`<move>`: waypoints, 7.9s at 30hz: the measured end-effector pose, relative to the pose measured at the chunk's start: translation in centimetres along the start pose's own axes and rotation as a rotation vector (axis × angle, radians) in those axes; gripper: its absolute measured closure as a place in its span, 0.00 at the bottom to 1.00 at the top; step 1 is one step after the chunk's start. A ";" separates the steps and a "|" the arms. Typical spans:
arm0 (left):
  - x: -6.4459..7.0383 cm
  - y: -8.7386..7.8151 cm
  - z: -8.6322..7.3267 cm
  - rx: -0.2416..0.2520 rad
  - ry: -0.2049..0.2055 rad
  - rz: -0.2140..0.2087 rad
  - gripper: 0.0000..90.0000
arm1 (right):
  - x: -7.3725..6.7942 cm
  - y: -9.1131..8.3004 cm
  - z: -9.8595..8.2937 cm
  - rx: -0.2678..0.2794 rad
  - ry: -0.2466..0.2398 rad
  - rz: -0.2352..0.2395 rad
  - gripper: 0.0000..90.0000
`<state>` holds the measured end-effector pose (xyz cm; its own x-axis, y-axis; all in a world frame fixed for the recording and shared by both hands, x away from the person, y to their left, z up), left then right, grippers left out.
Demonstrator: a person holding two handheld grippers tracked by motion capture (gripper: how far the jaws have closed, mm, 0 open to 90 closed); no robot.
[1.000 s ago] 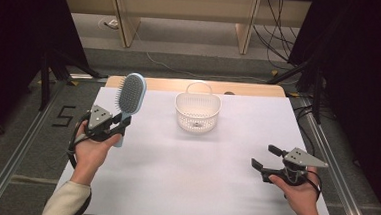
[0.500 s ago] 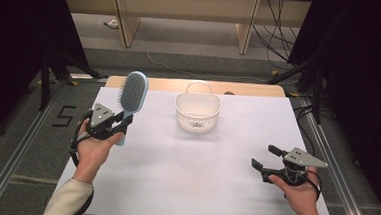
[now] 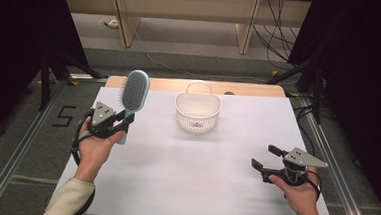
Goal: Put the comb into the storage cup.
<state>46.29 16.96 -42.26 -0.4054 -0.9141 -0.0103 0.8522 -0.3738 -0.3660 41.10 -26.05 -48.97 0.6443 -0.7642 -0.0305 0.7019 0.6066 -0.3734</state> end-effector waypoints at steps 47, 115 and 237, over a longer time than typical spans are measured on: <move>1.0 0.9 0.9 0.006 0.004 -0.030 0.77 | 0.0 0.1 0.0 0.000 0.002 0.004 0.19; 2.7 2.6 2.7 0.021 0.027 -0.062 0.77 | 0.1 0.0 -0.1 -0.001 0.000 0.001 0.19; 5.8 5.7 4.9 0.040 0.027 -0.125 0.77 | 0.2 0.0 -0.1 -0.002 0.007 0.000 0.19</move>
<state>50.47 8.77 -39.81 -0.5175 -0.8556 0.0076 0.8068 -0.4909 -0.3288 41.15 -26.25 -49.09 0.6419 -0.7659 -0.0365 0.7015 0.6058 -0.3754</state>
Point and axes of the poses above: each handheld gripper's, and its own axes: y roughly forward along the jaws, z roughly out of its top, x roughly to its right, the point moved 9 cm from there along y, roughly forward along the jaws
